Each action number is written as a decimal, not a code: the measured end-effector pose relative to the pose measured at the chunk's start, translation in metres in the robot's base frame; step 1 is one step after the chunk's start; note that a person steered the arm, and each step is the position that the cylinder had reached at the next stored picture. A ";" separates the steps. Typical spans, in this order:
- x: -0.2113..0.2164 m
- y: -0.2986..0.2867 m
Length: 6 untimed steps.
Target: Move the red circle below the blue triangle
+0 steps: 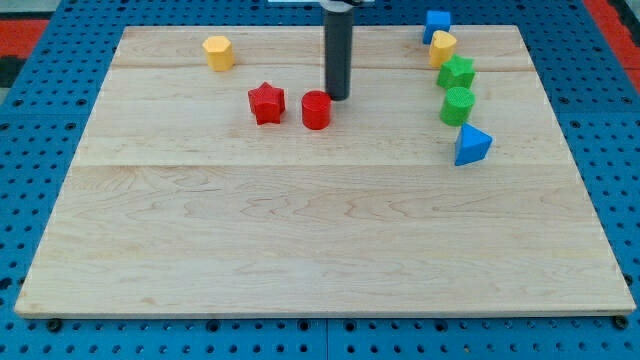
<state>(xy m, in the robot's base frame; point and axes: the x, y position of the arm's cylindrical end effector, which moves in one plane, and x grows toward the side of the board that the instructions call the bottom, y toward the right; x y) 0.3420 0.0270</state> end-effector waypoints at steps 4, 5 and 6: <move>0.008 -0.080; -0.007 -0.033; -0.014 -0.025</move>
<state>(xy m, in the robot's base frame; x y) 0.3282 0.0019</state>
